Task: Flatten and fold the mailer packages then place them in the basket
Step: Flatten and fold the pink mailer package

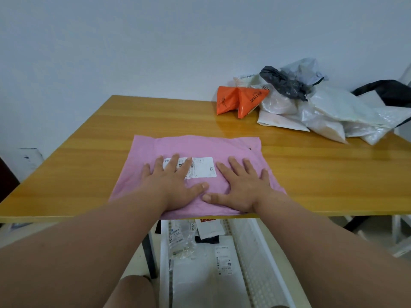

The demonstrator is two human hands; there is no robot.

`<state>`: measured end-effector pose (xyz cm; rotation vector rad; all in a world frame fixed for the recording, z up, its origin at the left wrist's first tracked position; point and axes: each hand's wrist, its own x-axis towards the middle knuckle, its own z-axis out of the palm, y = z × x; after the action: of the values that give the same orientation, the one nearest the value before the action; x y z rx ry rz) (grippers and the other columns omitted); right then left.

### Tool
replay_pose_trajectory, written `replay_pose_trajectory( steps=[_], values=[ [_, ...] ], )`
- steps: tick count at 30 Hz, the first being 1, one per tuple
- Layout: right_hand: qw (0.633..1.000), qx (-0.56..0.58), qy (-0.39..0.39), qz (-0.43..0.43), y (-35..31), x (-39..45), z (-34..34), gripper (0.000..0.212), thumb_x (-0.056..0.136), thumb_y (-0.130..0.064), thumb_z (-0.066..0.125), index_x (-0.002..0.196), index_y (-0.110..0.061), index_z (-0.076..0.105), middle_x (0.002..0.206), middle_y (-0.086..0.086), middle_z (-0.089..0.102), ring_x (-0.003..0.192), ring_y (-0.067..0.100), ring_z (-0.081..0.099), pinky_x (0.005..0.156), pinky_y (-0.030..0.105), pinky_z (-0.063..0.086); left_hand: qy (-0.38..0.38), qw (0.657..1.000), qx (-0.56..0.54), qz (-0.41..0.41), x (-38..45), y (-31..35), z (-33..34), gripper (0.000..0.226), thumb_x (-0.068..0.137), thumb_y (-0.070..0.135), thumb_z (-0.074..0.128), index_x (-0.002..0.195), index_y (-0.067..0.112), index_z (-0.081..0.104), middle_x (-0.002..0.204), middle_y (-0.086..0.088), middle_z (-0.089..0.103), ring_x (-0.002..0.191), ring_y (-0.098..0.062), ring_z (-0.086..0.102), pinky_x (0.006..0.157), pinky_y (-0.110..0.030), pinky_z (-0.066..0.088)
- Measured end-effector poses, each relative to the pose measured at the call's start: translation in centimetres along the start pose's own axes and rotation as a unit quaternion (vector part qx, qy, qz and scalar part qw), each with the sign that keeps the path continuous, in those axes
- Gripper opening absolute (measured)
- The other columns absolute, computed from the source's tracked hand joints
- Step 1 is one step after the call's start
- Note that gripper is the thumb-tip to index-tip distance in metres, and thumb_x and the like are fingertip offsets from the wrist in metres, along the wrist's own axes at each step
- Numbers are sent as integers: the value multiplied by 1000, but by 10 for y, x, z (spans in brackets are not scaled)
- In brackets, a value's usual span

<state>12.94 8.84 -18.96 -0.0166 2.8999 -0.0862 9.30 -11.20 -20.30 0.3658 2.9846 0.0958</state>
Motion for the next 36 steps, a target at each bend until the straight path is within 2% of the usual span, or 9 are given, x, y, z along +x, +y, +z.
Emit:
replay_pose_trajectory(
  steps=[5, 14, 20, 36],
  values=[
    [1000, -2, 10, 0, 1, 0, 2, 120, 48, -103, 17, 151, -49, -10, 161, -13, -21, 148, 25, -21, 112, 67, -8, 15, 1000, 2, -1, 0, 0, 4, 100, 68, 95, 12, 152, 44, -6, 163, 9, -12, 150, -30, -10, 117, -59, -3],
    [1000, -5, 22, 1, 0, 0, 4, 112, 58, -100, 22, 152, -47, -7, 162, -12, -18, 149, 25, -19, 113, 67, -6, 22, 1000, 4, 0, 2, -1, 6, 101, 66, 96, 11, 152, 45, -6, 164, 9, -11, 150, -29, -9, 117, -59, -3],
    [1000, -1, 25, 3, 0, 0, 5, 122, 43, -102, 12, 151, -48, -7, 162, -13, -17, 149, 24, -17, 113, 66, -5, 23, 1000, 2, -1, 0, -1, 6, 104, 63, 97, 9, 152, 45, -5, 164, 9, -11, 150, -29, -9, 117, -59, -3],
    [1000, 4, 28, 2, 0, 0, 5, 123, 41, -102, 12, 151, -49, -7, 162, -13, -16, 150, 23, -16, 114, 66, -4, 19, 1000, 3, -2, -1, 1, 4, 105, 63, 98, 9, 152, 45, -6, 164, 10, -10, 150, -30, -9, 117, -59, -3]
  ],
)
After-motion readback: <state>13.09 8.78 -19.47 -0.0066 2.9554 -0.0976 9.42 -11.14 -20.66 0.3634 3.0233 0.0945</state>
